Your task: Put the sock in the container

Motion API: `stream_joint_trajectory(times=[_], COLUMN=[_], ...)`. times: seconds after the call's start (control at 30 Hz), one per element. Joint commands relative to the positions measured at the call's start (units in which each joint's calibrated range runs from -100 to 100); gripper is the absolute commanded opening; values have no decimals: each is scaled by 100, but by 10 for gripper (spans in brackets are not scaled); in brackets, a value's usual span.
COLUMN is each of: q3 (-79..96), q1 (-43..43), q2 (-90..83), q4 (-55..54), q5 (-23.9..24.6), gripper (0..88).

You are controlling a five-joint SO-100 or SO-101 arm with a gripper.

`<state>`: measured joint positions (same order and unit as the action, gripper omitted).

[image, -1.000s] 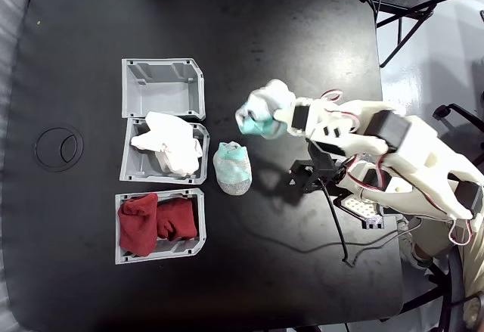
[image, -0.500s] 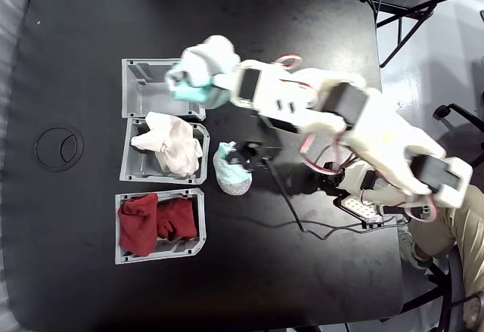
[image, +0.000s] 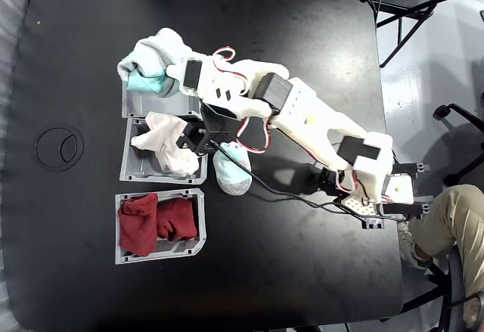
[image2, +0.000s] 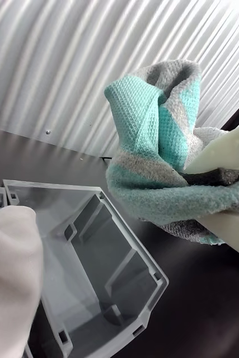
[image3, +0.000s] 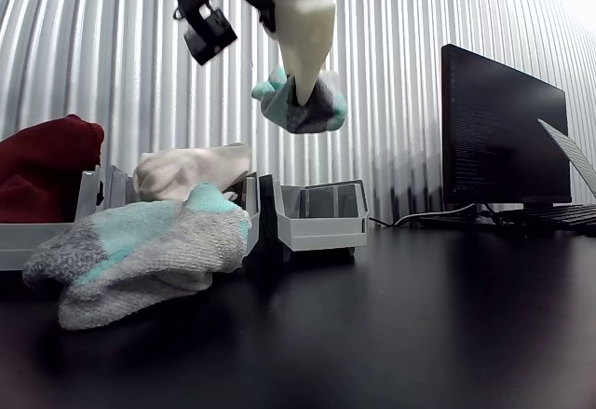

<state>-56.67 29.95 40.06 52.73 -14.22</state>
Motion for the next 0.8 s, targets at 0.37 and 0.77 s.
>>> stream_joint_trajectory(times=[0.37, 0.77], q3=[-555, -555], q1=[-39, -8], q2=[917, 1126], q4=[-132, -124], q5=[23, 23], gripper=[13, 17])
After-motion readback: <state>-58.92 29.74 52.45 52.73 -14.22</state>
